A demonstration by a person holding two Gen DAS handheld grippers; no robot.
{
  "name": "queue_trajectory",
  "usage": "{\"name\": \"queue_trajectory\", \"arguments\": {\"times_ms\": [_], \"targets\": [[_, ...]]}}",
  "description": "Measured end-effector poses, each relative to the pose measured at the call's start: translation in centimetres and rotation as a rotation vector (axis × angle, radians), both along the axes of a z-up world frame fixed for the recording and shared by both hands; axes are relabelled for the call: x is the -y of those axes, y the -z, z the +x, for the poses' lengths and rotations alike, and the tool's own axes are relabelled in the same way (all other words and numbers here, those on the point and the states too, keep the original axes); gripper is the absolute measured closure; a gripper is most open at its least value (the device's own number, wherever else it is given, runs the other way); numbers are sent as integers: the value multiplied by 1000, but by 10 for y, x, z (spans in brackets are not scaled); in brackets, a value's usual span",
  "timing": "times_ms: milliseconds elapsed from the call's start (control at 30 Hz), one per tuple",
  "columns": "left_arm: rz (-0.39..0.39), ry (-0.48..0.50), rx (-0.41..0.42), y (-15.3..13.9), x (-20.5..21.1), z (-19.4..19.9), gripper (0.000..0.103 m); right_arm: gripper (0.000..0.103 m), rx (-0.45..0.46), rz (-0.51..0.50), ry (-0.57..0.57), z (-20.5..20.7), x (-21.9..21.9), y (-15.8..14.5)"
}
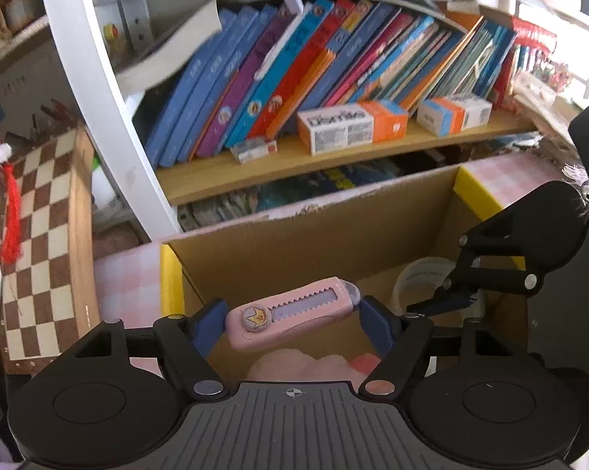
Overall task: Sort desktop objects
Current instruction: 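Lower the cutter into the yellow box and open the left tool while the right tool releases the charger, then withdraw both tools up and away from the yellow box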
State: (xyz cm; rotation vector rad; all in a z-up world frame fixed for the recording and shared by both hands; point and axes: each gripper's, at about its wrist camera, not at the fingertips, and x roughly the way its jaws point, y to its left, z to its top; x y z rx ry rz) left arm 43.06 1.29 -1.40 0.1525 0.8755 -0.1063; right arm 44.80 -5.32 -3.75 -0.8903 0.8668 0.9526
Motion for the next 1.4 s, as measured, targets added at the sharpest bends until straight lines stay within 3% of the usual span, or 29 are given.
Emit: {"name": "queue_trajectory", "arguments": {"times_ms": [233, 600, 800, 833, 867, 1033, 1400], "targets": [[5, -10, -52, 13, -1, 10, 28, 61, 3, 5, -40, 4, -8, 2], [22, 12, -70, 16, 2, 13, 27, 60, 23, 29, -66, 5, -13, 2], [16, 7, -46, 14, 2, 9, 26, 50, 22, 49, -53, 10, -14, 2], [12, 7, -43, 13, 1, 9, 25, 44, 23, 54, -49, 11, -14, 2], [8, 8, -37, 12, 1, 8, 25, 35, 27, 59, -44, 11, -14, 1], [-6, 22, 35, -4, 0, -5, 18, 23, 33, 103, -19, 9, -6, -12], [-21, 4, 159, -42, -6, -43, 15, 19, 54, 198, 84, -2, 26, -48]]}}
